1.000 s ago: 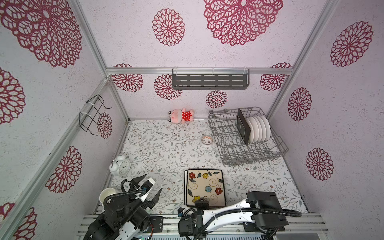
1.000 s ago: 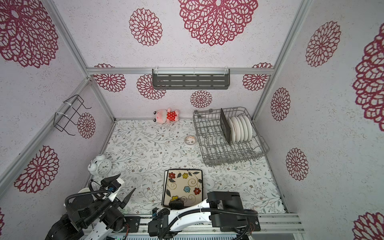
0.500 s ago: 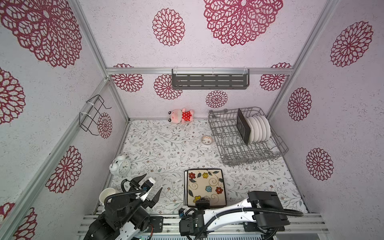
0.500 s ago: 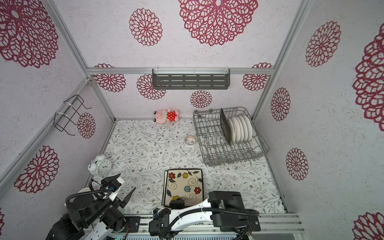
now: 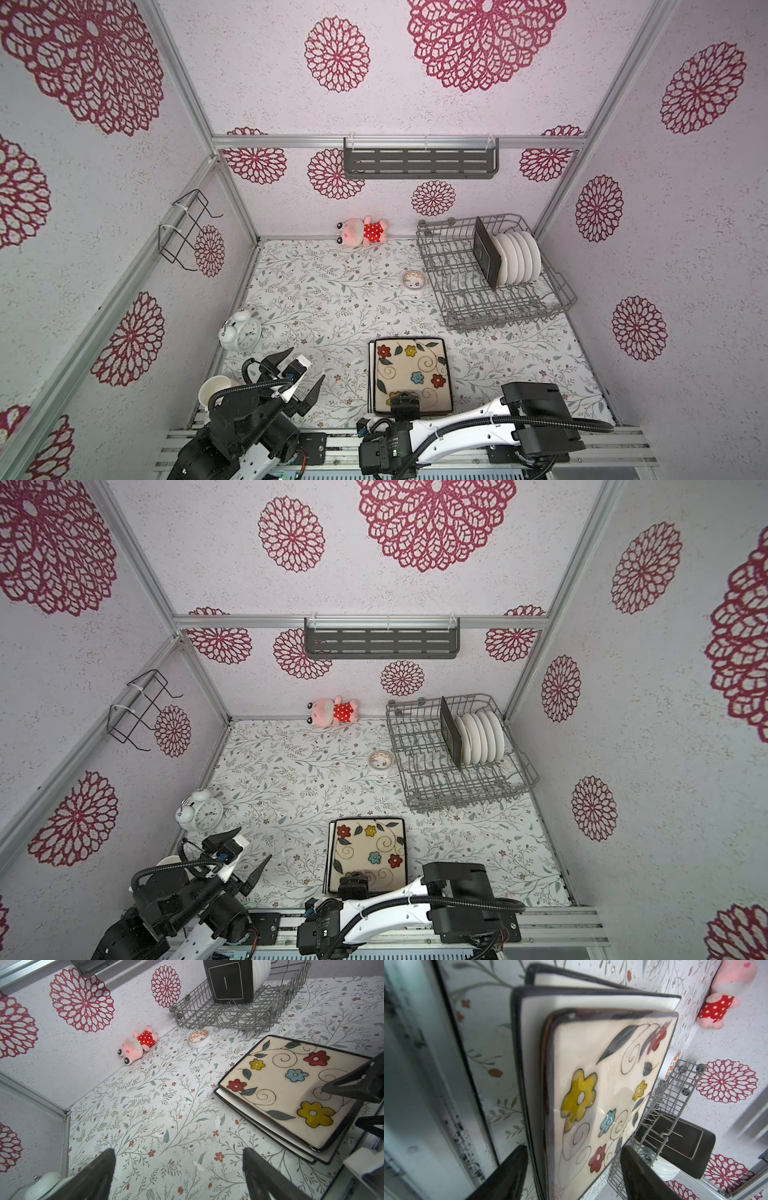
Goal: Unload the plates from the dish rack
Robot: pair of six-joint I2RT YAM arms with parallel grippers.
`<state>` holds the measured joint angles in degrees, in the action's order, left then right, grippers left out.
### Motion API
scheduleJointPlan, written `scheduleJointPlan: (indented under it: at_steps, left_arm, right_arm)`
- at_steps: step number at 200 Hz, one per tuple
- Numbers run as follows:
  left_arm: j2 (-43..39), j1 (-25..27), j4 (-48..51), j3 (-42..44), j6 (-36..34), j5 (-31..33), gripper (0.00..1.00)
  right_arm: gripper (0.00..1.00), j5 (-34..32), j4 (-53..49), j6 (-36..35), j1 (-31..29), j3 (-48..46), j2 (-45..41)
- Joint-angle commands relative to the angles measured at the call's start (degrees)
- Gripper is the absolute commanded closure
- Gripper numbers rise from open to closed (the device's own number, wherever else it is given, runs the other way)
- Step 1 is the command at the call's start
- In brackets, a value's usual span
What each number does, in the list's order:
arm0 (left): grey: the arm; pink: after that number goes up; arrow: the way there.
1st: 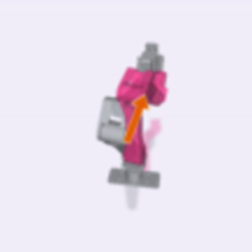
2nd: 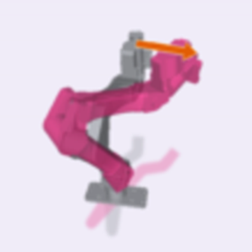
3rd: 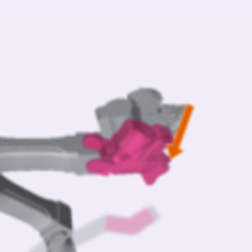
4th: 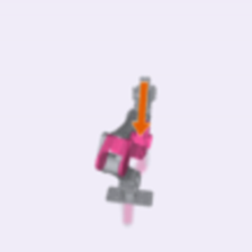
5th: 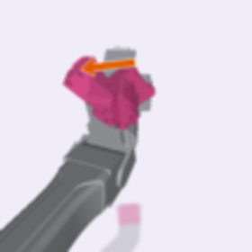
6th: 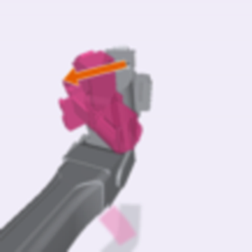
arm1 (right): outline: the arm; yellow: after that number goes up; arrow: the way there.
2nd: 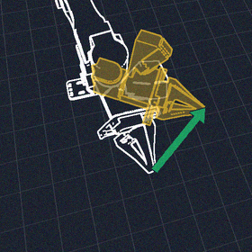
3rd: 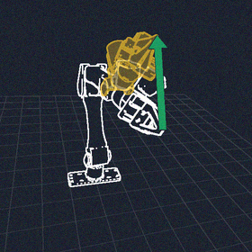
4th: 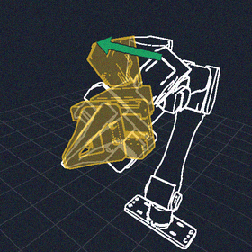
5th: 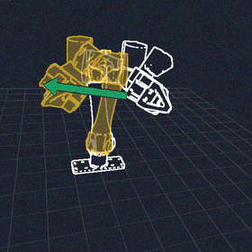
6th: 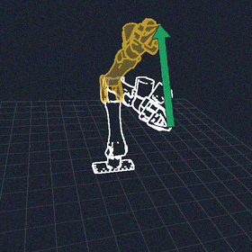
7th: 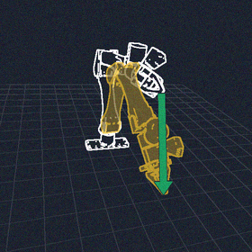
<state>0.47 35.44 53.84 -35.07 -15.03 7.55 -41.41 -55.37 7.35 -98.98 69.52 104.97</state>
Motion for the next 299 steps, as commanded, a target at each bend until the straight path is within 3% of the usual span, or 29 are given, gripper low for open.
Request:
scheduleJointPlan:
  at_steps: [1, 45, 65, 89, 115, 150, 164, 176, 223, 262, 299]
  left_arm:
    - [-0.32, -0.42, -1.25, 0.35, -0.84, -0.3, 0.03]
    - [-0.29, -0.46, -0.92, 0.35, -4.8, -4.33, 0.03]
    - [-0.25, -0.28, -2.14, -1.0, -3.78, -6.48, 0.03]
    - [2.6, -0.28, -11.6, -2.52, 4.22, 0.58, 0.03]
    - [22.22, -0.27, -11.6, -13.21, 13.43, 6.18, 0.03]
    - [47.97, -1.1, -7.13, -27.12, 26.56, -3.19, 0.02]
    - [54.62, -2.7, -6.47, -29.12, 28.99, -10.13, 0.03]
    - [57.86, -3.14, -6.95, -28.84, 31.04, -11.3, 0.03]
    - [56.46, -3.36, -12.72, -21.16, 39.75, -7.56, 0.03]
    - [53.14, -2.55, -15.72, -13.43, 48.32, -11.15, 0.01]
    - [50.12, 3.09, -19.59, -4.98, 54.0, -9.36, 0.04]
  right_arm:
    - [0.24, 1.07, -3.25, 2.65, -0.68, 1.65, -5.43]
    - [0.18, 5.63, -4.45, 9.72, -0.98, 1.43, -18.26]
    - [0.17, 6.32, -2.61, 15.95, 2.36, -1.53, -26.96]
    - [0.14, 7.38, 1.65, 23.23, 10.41, -6.57, -38.4]
    - [0.14, 11.95, 6.92, 28.18, 20.06, -11.05, -48.88]
    - [0.18, 18.34, 7.33, 36.04, 29.37, -13.86, -52.9]
    - [0.19, 22.68, 8.35, 38.15, 34.2, -15.28, -52.33]
    - [0.19, 27.03, 10.57, 39.36, 37.35, -17.21, -52.23]
    - [0.2, 39.23, 18.91, 39.4, 48.38, -26.84, -55.83]
    - [0.25, 43.65, 23.0, 36.84, 52.22, -30.52, -52.02]
    - [0.27, 44.24, 24.52, 35.44, 53.93, -32.43, -48.56]
